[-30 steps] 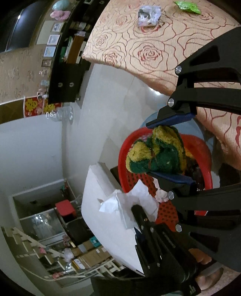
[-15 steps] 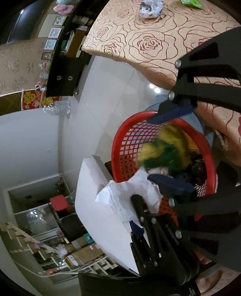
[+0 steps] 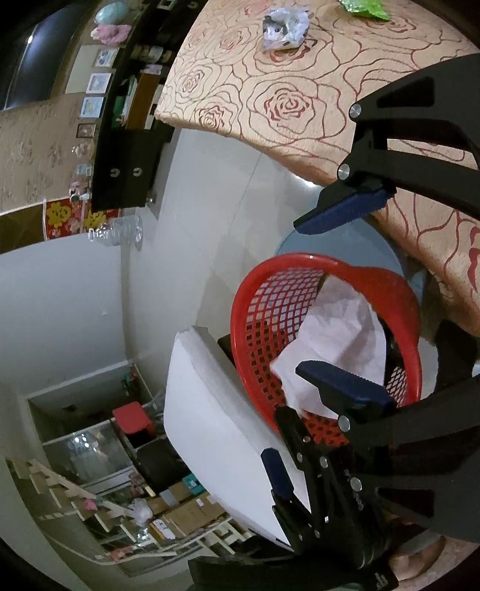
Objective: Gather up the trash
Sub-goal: 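Open both grippers over the red basket to drop tissue and sponge, then move both tools back over the table toward the wrapper and snack bag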
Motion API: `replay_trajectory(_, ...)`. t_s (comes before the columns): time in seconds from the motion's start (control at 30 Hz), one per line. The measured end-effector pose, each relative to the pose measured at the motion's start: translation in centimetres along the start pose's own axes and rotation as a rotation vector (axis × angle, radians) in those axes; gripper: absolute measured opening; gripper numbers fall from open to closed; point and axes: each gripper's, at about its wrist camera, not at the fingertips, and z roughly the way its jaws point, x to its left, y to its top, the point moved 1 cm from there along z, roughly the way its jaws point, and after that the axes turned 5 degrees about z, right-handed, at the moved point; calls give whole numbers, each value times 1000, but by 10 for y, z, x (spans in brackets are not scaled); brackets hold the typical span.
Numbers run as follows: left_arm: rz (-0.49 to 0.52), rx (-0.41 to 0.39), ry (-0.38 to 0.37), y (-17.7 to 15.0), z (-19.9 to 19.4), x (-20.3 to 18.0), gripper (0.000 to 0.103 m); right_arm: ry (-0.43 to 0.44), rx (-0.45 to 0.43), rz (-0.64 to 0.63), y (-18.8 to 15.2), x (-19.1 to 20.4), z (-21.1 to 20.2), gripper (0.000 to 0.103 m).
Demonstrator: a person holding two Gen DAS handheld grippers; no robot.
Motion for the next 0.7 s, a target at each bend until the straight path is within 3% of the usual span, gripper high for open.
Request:
replay_trajectory(0.33, 10, -41, -40, 4, -8, -13, 72, -54, -25, 46, -2, -27, -18, 70)
replay_trajectory(0.7, 121, -97, -93, 2, -21, -64, 77, -140, -64, 125, -13, -77, -52, 75)
